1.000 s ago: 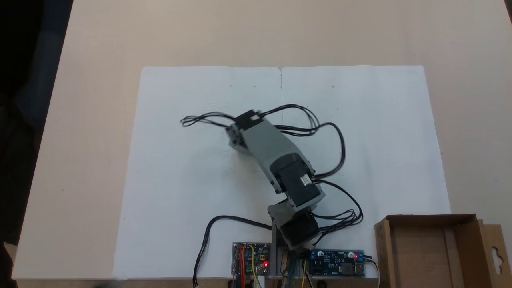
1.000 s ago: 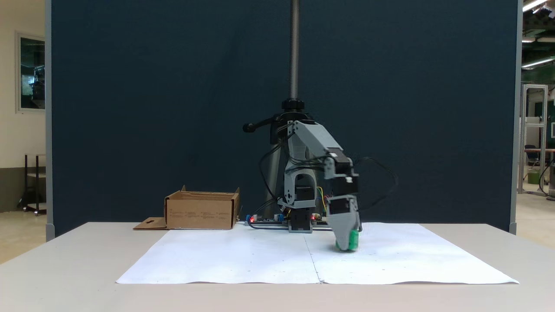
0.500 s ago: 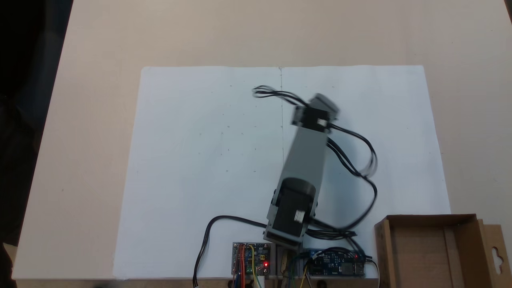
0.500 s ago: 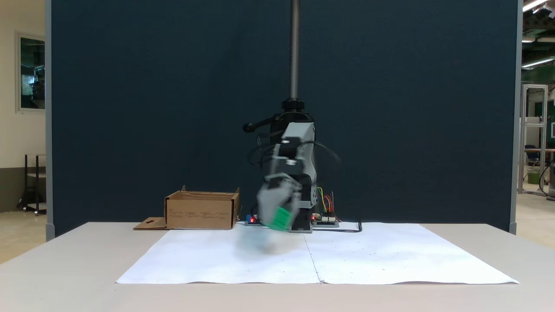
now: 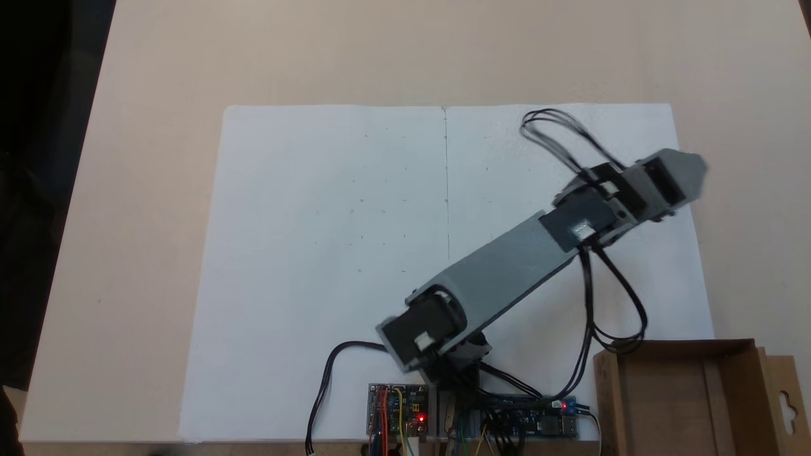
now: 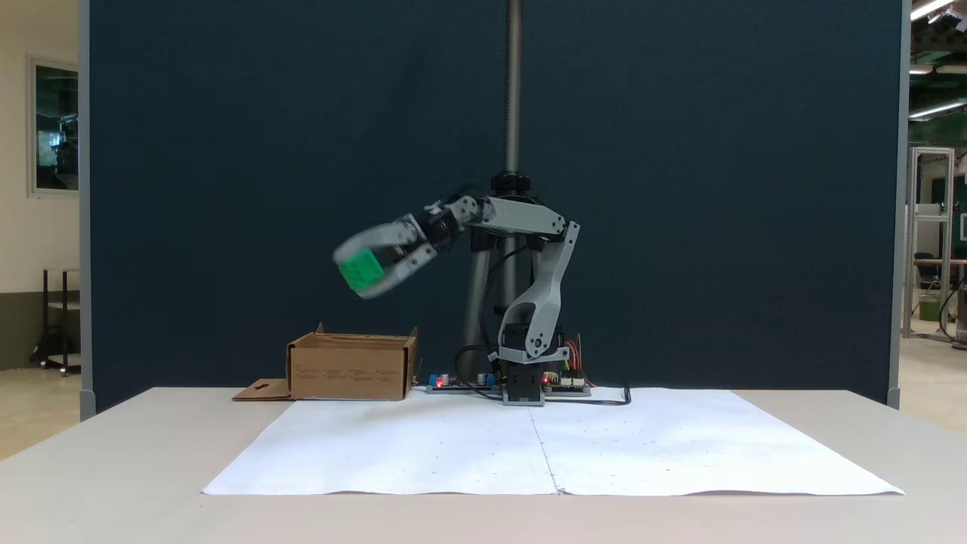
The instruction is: Grasp a green dice and put it in the bin.
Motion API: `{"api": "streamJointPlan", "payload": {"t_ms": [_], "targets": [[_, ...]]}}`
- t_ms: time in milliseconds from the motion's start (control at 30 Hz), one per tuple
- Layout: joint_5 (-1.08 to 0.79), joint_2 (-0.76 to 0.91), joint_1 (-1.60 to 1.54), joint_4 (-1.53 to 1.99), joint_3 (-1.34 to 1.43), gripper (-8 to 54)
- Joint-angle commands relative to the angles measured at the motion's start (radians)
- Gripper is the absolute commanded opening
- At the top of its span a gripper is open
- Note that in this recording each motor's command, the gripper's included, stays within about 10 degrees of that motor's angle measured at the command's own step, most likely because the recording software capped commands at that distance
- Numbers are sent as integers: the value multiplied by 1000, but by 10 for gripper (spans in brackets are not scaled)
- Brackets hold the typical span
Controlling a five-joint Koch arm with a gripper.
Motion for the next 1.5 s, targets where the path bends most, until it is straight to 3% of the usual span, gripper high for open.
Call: {"api": "streamJointPlan", "payload": {"t_ms": [0, 233, 400, 800, 1300, 1333, 1433, 1467], "targets": [[-89, -3, 89, -55, -77, 121], [-152, -74, 448, -31, -112, 121], [-282, -181, 658, 224, -290, 121], [-462, -218, 772, 571, -334, 121], [-580, -453, 838, 502, -341, 121], [-580, -454, 838, 502, -342, 150], [-578, -466, 836, 503, -341, 330], [-578, -471, 836, 503, -341, 349]]}}
